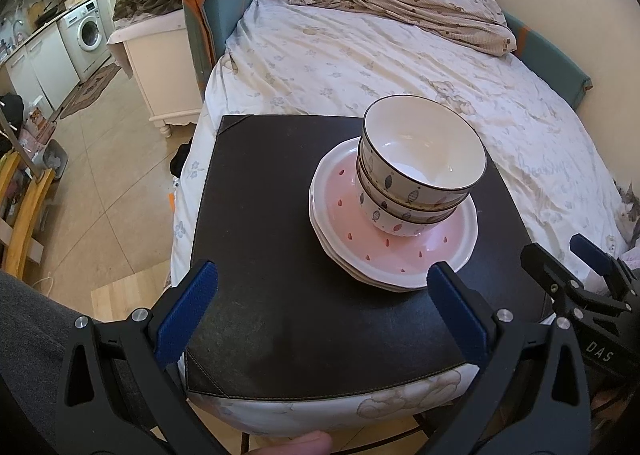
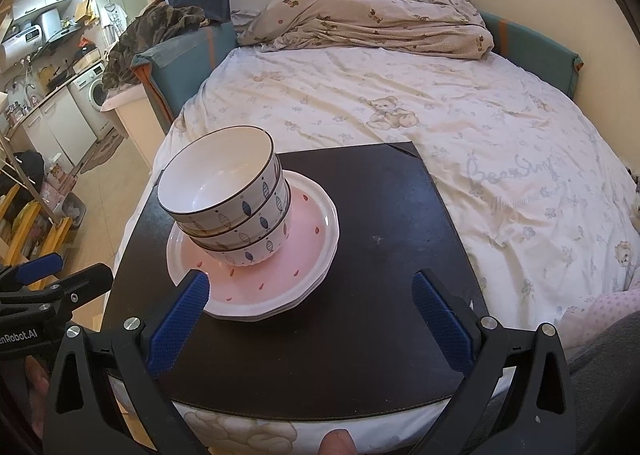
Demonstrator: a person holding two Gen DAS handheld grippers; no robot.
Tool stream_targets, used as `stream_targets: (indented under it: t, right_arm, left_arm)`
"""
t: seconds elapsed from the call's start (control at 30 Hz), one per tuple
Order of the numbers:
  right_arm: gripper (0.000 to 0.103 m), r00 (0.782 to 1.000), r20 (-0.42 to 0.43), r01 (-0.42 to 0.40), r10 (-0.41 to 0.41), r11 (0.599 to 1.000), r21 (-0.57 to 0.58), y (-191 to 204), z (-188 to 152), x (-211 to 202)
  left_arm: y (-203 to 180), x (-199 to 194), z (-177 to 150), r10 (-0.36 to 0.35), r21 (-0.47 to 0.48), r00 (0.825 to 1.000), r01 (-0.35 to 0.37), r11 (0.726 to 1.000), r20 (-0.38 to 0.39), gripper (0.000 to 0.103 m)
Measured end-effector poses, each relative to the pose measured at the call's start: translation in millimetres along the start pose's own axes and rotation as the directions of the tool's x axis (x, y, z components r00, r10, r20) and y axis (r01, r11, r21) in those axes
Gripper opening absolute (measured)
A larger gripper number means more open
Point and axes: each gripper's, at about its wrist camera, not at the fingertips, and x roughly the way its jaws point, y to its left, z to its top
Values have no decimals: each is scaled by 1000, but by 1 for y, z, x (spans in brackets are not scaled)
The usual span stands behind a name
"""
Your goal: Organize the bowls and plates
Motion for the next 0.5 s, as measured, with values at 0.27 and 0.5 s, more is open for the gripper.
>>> stream_targets:
  t: [0.27, 0.5]
  right_arm:
    - [103, 1000, 0, 0, 0, 1000, 1, 0, 0, -1]
    - [103, 1000, 2, -4, 4, 1000, 2, -1, 2, -2]
  left_arm:
    - [-1, 0, 1, 1, -7, 1000, -1, 1000, -4, 103]
    - [-1, -1, 0, -2, -26, 1000, 2, 1000, -5, 103]
